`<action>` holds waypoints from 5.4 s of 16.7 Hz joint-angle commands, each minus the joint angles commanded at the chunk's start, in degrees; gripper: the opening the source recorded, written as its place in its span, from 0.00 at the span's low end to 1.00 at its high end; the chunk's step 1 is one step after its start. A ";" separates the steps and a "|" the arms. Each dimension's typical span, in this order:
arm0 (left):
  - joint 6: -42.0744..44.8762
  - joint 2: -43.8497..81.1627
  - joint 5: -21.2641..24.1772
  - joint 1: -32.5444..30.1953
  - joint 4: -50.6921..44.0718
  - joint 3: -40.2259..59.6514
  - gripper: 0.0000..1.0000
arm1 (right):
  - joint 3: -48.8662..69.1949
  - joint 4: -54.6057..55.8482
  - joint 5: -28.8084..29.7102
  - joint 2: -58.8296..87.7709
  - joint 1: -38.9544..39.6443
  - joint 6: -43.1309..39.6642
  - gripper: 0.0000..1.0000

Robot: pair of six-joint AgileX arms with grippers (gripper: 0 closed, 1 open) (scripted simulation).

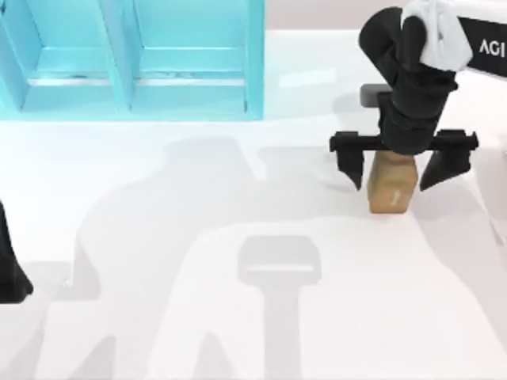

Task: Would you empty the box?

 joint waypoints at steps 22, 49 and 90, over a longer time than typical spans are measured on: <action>0.00 0.00 0.00 0.00 0.00 0.00 1.00 | 14.38 -16.77 -0.03 -2.20 -0.89 -0.90 1.00; 0.00 0.00 0.00 0.00 0.00 0.00 1.00 | -0.06 -10.11 -0.13 -9.83 -50.27 -50.34 1.00; 0.00 0.00 0.00 0.00 0.00 0.00 1.00 | -2.15 -1.75 -1.86 -10.08 -43.87 -47.39 0.00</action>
